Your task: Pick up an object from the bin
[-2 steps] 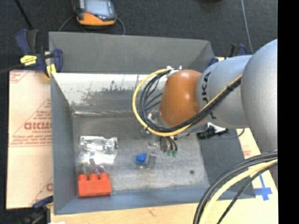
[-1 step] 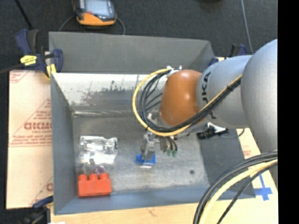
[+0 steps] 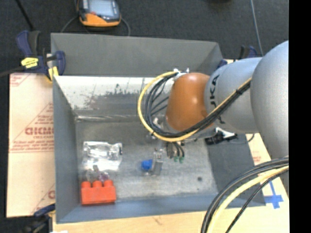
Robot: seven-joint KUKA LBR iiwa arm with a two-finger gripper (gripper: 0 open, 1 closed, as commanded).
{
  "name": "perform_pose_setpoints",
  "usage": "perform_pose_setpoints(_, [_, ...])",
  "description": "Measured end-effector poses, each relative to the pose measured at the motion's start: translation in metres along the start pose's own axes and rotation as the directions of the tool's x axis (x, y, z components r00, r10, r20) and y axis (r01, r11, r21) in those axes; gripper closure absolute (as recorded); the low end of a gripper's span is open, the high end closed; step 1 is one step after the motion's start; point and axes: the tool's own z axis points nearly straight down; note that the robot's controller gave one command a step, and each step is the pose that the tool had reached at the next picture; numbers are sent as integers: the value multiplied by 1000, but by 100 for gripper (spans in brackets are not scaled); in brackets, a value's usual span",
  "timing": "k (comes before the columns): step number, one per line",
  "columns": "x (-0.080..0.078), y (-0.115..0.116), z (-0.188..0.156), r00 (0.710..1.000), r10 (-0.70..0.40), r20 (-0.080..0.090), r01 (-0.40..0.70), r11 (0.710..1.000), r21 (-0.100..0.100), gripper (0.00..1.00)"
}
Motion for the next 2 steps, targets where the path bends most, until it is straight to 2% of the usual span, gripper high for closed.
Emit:
perform_pose_setpoints(1, [26,-4,32,997,78,-3,-78,997,1,0])
perform_pose_setpoints(2, [25,-4,31,997,78,-1,-78,997,1,100])
